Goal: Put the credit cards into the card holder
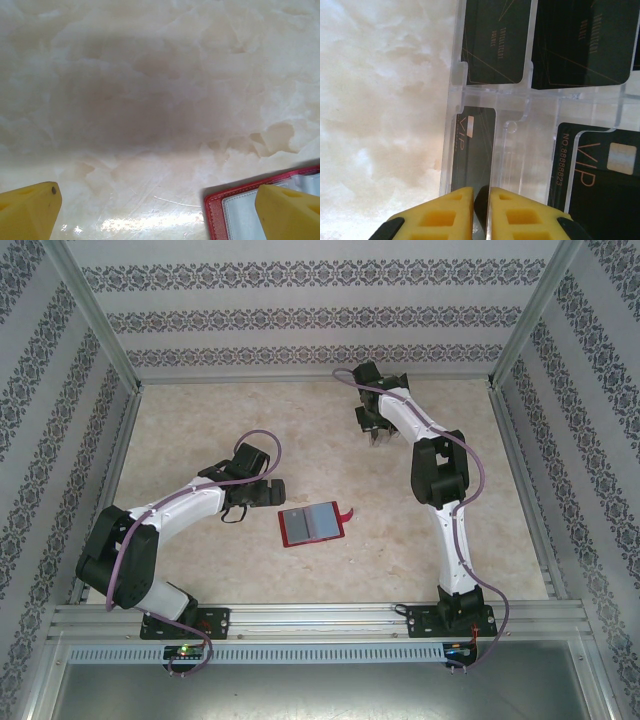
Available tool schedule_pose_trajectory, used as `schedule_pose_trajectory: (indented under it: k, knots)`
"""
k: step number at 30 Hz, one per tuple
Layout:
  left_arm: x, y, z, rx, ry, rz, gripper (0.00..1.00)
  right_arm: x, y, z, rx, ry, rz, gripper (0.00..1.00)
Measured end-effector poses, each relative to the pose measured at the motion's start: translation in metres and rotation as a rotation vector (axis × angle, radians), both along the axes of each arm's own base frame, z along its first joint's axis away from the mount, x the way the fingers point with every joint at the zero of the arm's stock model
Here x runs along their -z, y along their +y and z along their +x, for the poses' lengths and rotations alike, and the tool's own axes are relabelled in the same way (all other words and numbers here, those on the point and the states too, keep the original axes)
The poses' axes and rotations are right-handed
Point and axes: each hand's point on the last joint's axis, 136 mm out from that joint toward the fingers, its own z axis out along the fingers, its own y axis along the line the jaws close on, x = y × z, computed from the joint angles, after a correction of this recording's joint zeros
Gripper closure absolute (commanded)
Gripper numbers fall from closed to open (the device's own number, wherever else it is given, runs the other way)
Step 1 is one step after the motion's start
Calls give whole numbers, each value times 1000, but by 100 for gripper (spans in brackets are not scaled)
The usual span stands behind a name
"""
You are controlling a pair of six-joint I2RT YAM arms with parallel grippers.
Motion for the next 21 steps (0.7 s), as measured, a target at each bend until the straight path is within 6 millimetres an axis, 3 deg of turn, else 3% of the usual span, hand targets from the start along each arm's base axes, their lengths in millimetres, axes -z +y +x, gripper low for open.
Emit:
schedule_pose_trajectory:
  k: [9,17,21]
  knots:
    - [0,0,0,0,0,0,0,-1,1,1,7,0,29,100]
    - [0,0,0,4,0,2,0,-4,0,1,25,9,91,100]
    - [-1,0,1,12,-3,5,0,-23,2,2,35,-14,155,100]
